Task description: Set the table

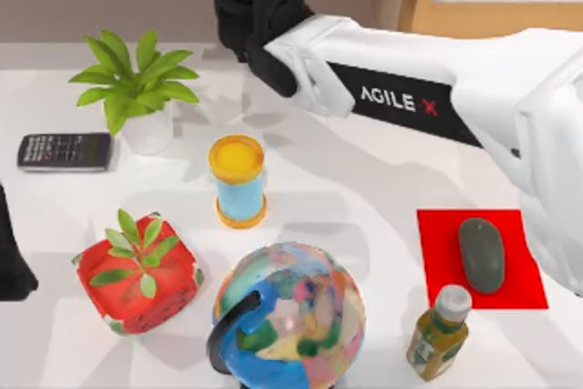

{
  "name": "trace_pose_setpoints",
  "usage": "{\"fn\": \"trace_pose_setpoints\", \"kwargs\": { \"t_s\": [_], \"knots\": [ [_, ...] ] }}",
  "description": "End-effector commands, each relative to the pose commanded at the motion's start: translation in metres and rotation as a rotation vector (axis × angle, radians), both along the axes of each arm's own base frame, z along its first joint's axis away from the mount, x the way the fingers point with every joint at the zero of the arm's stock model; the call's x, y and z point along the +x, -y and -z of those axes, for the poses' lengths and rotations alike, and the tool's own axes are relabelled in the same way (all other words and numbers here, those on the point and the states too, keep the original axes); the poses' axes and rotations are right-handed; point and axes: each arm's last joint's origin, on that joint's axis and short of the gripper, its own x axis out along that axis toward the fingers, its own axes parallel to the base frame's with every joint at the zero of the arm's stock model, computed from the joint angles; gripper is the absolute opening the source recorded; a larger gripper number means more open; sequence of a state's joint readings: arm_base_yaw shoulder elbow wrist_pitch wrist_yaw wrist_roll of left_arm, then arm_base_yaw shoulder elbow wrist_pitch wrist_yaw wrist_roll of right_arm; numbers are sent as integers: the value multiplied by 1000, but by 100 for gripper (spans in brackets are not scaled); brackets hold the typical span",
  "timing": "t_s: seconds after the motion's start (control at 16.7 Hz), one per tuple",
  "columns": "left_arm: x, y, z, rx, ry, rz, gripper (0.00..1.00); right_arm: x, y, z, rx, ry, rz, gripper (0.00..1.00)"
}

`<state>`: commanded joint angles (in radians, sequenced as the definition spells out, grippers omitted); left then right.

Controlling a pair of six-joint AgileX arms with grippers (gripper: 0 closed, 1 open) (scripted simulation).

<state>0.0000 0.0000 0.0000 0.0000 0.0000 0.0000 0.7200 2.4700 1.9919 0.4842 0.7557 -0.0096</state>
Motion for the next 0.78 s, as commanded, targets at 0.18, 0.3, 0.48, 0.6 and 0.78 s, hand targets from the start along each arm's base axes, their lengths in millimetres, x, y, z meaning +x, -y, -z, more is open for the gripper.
{"fn": "trace_pose_setpoints", "kwargs": {
  "t_s": [0.18,0.3,0.48,0.6,0.78],
  "knots": [
    [0,0,0,0,0,0,100,0,0,0,0,0,0,32],
    [0,0,0,0,0,0,100,0,0,0,0,0,0,17],
    [0,0,0,0,0,0,100,0,0,0,0,0,0,0],
    [0,0,0,0,0,0,100,0,0,0,0,0,0,0],
    [0,0,0,0,0,0,100,0,0,0,0,0,0,0]
  ]
}}
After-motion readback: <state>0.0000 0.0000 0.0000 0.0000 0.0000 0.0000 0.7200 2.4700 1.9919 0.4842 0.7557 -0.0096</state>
